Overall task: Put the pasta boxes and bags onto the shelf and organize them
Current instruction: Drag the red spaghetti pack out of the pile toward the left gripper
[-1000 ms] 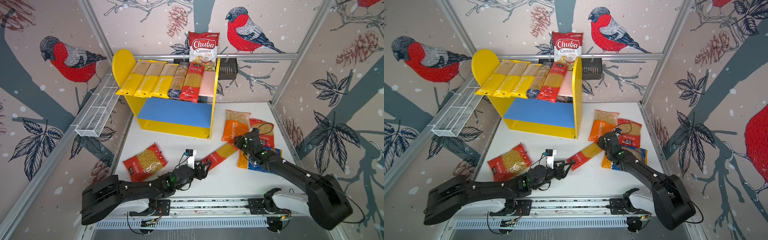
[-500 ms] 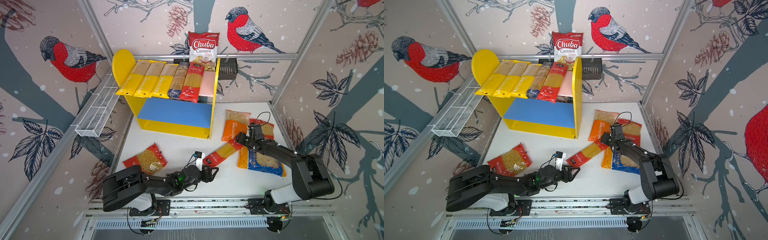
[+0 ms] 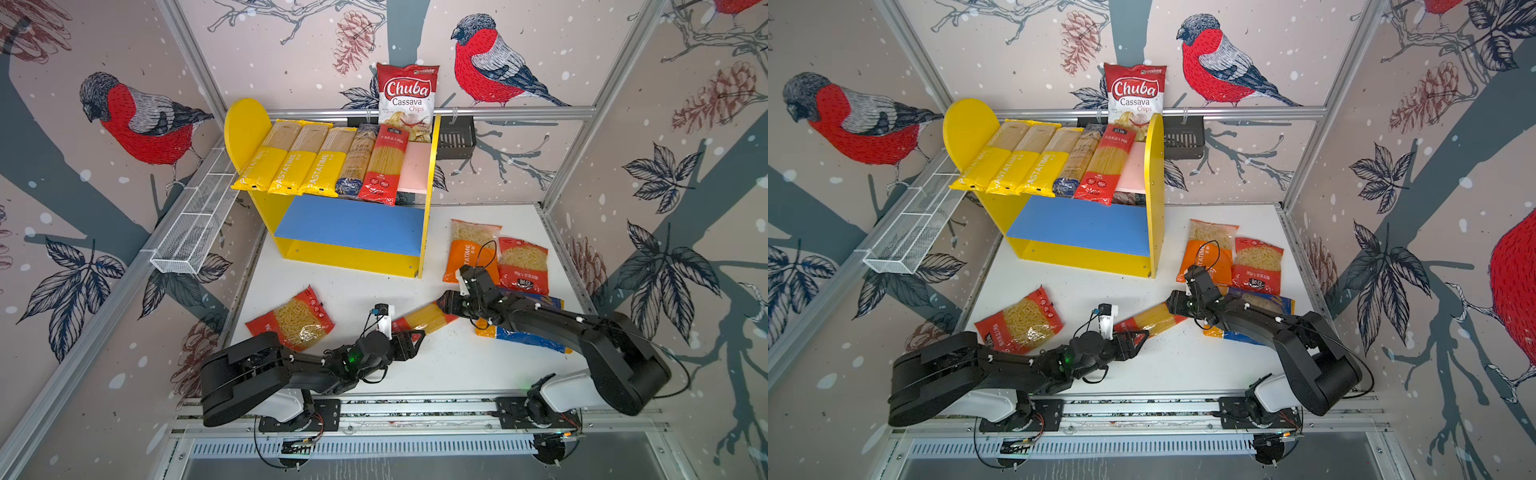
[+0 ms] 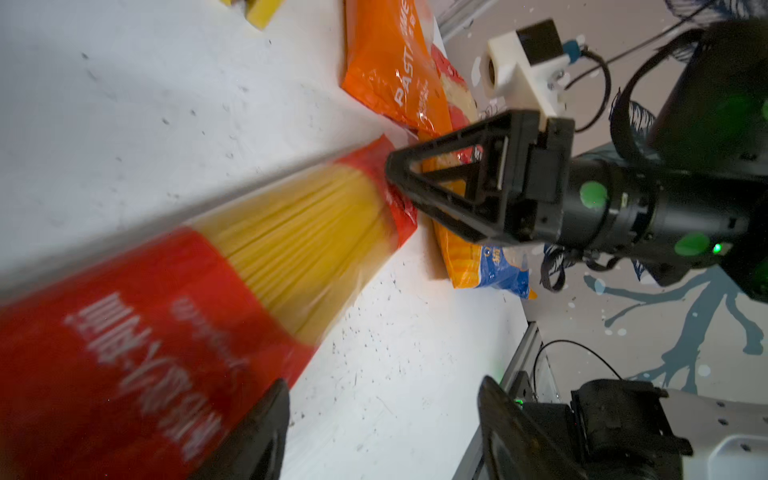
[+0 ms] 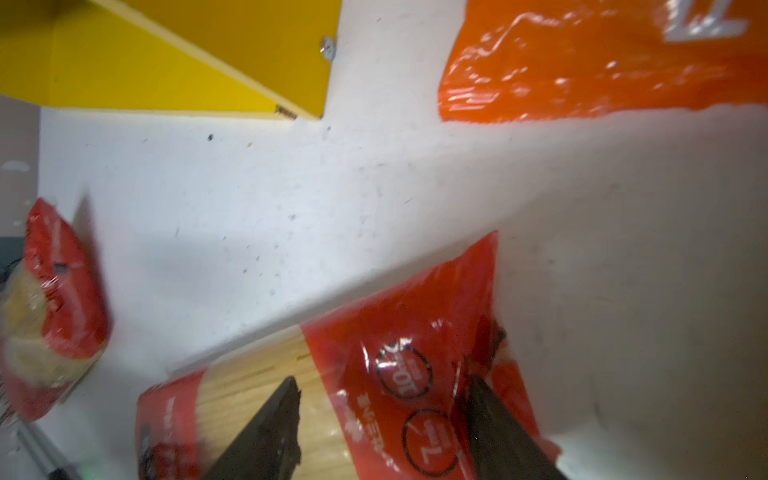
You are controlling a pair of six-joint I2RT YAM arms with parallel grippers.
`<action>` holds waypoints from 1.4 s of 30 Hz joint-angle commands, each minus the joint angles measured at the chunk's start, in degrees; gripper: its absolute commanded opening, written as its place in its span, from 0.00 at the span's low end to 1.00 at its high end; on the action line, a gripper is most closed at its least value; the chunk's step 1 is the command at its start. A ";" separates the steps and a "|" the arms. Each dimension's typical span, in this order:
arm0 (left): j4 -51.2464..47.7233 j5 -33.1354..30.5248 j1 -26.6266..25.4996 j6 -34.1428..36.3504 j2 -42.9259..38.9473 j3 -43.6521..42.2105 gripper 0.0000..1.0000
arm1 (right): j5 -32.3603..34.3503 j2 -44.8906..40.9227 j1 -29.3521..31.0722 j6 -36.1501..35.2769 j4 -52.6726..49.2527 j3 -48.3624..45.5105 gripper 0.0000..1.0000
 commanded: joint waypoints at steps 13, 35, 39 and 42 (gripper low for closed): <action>-2.20 -0.62 2.84 -10.83 1.34 -2.63 0.68 | 0.68 3.42 0.89 0.60 -0.55 0.47 0.63; -30.72 2.85 24.88 1.66 -21.18 1.33 0.67 | 2.67 3.32 14.72 -3.19 -8.65 7.60 0.61; -30.76 2.87 22.54 -3.04 -24.69 -2.94 0.67 | 9.27 7.20 18.49 -4.88 -8.02 11.95 0.53; -31.87 0.90 19.32 -5.28 -26.40 -4.03 0.67 | 12.68 10.95 21.03 -5.67 -7.71 14.87 0.50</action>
